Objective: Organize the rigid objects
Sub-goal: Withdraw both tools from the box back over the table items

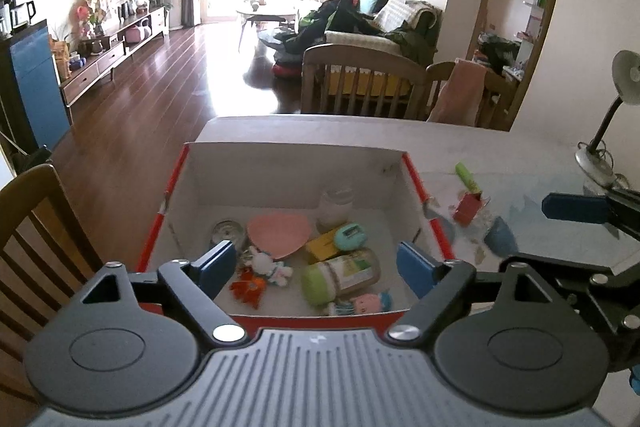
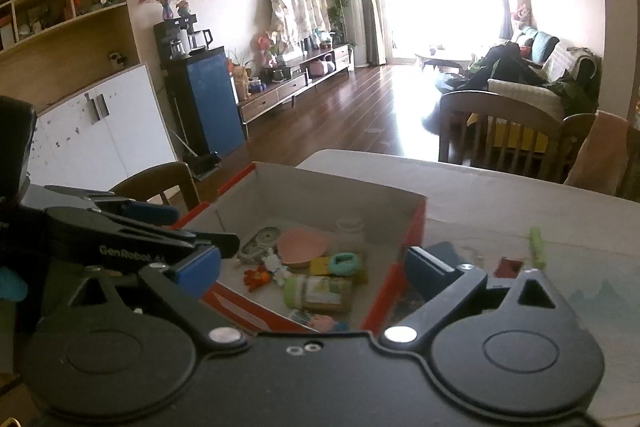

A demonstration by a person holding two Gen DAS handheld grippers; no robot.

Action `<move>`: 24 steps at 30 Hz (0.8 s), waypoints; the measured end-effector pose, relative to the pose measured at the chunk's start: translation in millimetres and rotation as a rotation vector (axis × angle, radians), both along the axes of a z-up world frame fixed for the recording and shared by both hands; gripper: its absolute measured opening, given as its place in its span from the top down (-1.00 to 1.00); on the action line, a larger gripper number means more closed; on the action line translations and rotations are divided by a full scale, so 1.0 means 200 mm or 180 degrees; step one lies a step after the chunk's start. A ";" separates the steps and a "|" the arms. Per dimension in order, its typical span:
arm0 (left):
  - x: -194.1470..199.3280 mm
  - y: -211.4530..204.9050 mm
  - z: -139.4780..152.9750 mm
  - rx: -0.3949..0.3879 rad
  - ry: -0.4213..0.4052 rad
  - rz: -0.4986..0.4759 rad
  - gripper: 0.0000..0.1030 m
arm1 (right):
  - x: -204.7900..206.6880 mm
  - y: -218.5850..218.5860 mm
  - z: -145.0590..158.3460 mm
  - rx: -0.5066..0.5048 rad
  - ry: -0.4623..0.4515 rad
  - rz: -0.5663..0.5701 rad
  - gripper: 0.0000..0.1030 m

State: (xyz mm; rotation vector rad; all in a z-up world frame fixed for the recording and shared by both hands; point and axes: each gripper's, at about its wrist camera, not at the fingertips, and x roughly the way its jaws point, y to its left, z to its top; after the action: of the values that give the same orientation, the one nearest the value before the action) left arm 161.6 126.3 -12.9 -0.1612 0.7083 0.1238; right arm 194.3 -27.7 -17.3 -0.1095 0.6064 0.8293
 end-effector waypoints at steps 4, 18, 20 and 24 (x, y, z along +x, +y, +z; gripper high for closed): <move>0.03 -0.09 0.01 -0.0062 -0.0049 0.0022 -0.82 | 0.03 -0.13 0.00 -0.0023 -0.0040 -0.0034 -0.94; 0.30 -0.59 -0.04 -0.0067 -0.0112 -0.0097 -0.98 | 0.33 -0.62 -0.05 -0.0123 0.0017 -0.0301 -0.99; 0.36 -0.66 -0.06 -0.0053 -0.0114 -0.0084 -0.98 | 0.40 -0.67 -0.06 -0.0155 0.0015 -0.0331 -0.99; 0.48 -0.79 -0.10 0.0014 -0.0145 -0.0066 -0.98 | 0.54 -0.75 -0.08 -0.0182 0.0044 -0.0388 -0.99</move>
State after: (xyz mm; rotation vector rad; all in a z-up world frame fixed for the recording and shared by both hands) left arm 257.2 -31.4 -33.8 -0.1519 0.6640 0.1016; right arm 303.1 -178.6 -33.2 -0.1178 0.6437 0.6955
